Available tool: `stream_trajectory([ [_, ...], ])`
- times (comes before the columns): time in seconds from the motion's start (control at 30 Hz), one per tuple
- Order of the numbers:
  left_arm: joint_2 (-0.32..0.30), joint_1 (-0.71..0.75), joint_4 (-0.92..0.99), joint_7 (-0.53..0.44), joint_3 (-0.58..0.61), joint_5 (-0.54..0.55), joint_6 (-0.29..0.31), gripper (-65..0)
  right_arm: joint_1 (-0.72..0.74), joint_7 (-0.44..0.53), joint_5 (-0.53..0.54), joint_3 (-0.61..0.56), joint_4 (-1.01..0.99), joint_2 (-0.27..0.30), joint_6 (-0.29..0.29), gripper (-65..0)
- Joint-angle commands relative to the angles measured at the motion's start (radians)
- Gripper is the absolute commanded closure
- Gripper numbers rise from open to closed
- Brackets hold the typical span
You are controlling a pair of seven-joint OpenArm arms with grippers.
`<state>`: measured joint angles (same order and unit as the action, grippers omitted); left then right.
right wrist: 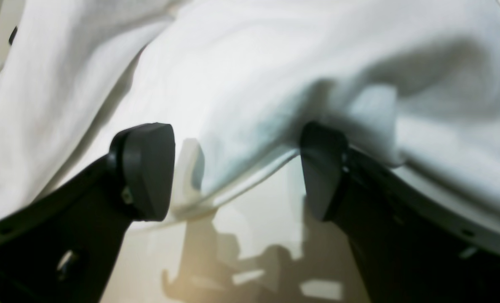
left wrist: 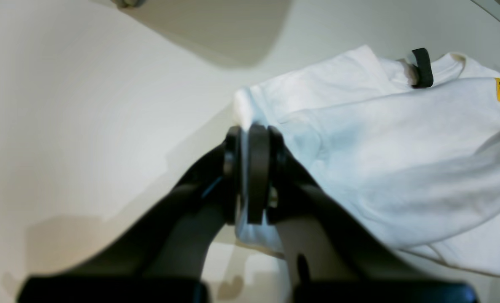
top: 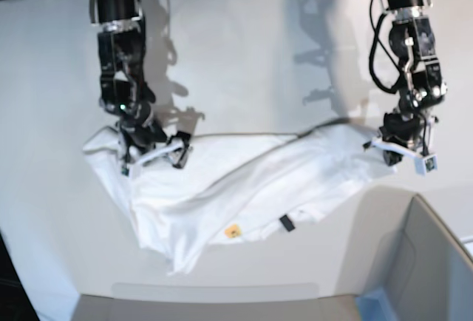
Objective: Layout the t-shirt on the table in an organized manner, then fold the t-shirt properly
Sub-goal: 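Lower the right gripper to the shirt corner and grasp it, then pull the shirt corner with the right gripper away from the left gripper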
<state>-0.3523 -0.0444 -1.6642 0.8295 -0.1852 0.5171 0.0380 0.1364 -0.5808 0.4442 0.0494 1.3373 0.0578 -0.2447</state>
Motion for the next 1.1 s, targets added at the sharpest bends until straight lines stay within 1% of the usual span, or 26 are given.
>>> stream_trajectory([
  [0.0, -0.014, -0.015, -0.017, -0.026, -0.006, 0.001, 0.003, -2.8, 0.042, -0.008, -0.014, 0.0, -0.038, 0.01, -0.018, -41.9],
  [0.03, -0.014, -0.015, -0.017, -0.026, -0.004, 0.001, 0.003, -2.8, 0.068, -0.003, -0.017, -0.001, -0.074, 0.015, -0.018, -38.5],
  [0.1, -0.012, -0.015, -0.017, -0.026, -0.004, 0.002, 0.003, -2.8, 0.116, 0.006, -0.02, -0.004, -0.143, 0.034, -0.017, -27.5],
  [0.2, -0.012, -0.015, -0.017, -0.025, -0.004, 0.005, 0.003, -2.8, 0.161, 0.034, -0.02, 0.0, -0.193, 0.041, -0.017, -6.5],
  [0.23, -0.012, -0.015, -0.017, -0.025, -0.004, 0.005, 0.003, -2.8, 0.165, 0.045, -0.022, 0.002, -0.193, 0.041, -0.018, -1.7],
  [0.27, -0.012, -0.015, -0.018, -0.025, -0.004, 0.005, 0.003, -2.8, 0.165, 0.051, -0.022, -0.001, -0.186, 0.052, -0.023, 0.0],
  [0.3, -0.011, -0.015, -0.018, -0.025, -0.004, 0.005, 0.001, -2.8, 0.159, 0.051, -0.022, -0.006, -0.163, 0.064, -0.025, 0.0],
  [0.37, -0.008, -0.015, -0.021, -0.025, -0.004, 0.005, 0.001, -2.7, 0.133, 0.032, -0.022, -0.007, -0.094, 0.07, -0.025, 0.0],
  [0.43, 0.008, -0.015, -0.021, -0.025, -0.012, 0.002, 0.0, -2.7, 0.053, 0.006, -0.022, -0.006, 0.043, 0.076, -0.025, 0.0],
  [0.63, 0.005, 0.01, -0.021, -0.029, -0.012, 0.002, 0.0, -2.7, -0.3, 0.003, -0.023, 0.002, 0.617, 0.078, -0.02, 0.0],
  [0.67, 0.005, 0.01, -0.021, -0.029, -0.012, 0.002, 0.0, -2.7, -0.34, 0.006, -0.023, 0.004, 0.68, 0.08, -0.018, 0.0],
  [0.7, 0.005, 0.01, -0.021, -0.029, -0.012, 0.002, 0.0, -2.7, -0.381, 0.018, -0.026, 0.004, 0.73, 0.092, -0.018, 0.0],
  [0.73, 0.006, 0.01, -0.021, -0.029, -0.012, 0.002, 0.0, -2.7, -0.418, 0.054, -0.029, 0.004, 0.736, 0.101, -0.02, 0.0],
  [0.83, 0.009, 0.01, -0.034, -0.023, -0.006, 0.005, 0.0, -2.7, -0.479, 0.21, -0.035, 0.01, 0.727, 0.139, -0.023, 0.0],
  [0.9, 0.009, 0.01, -0.034, -0.023, -0.01, 0.002, 0.0, -2.7, -0.475, 0.223, -0.035, 0.013, 0.726, 0.155, -0.023, 0.0],
  [0.93, 0.006, 0.01, -0.034, -0.023, -0.01, 0.001, 0.0, -2.7, -0.439, 0.204, -0.031, 0.016, 0.718, 0.156, -0.023, 0.0],
  [1.0, 0.003, 0.01, -0.031, -0.023, -0.01, 0.001, 0.001, -2.7, -0.326, 0.115, -0.029, 0.017, 0.649, 0.161, -0.023, 0.0],
  [1.07, 0.005, 0.007, -0.031, -0.023, -0.009, 0.001, 0.001, -2.7, -0.143, -0.011, -0.029, 0.017, 0.517, 0.162, -0.018, 0.0],
])
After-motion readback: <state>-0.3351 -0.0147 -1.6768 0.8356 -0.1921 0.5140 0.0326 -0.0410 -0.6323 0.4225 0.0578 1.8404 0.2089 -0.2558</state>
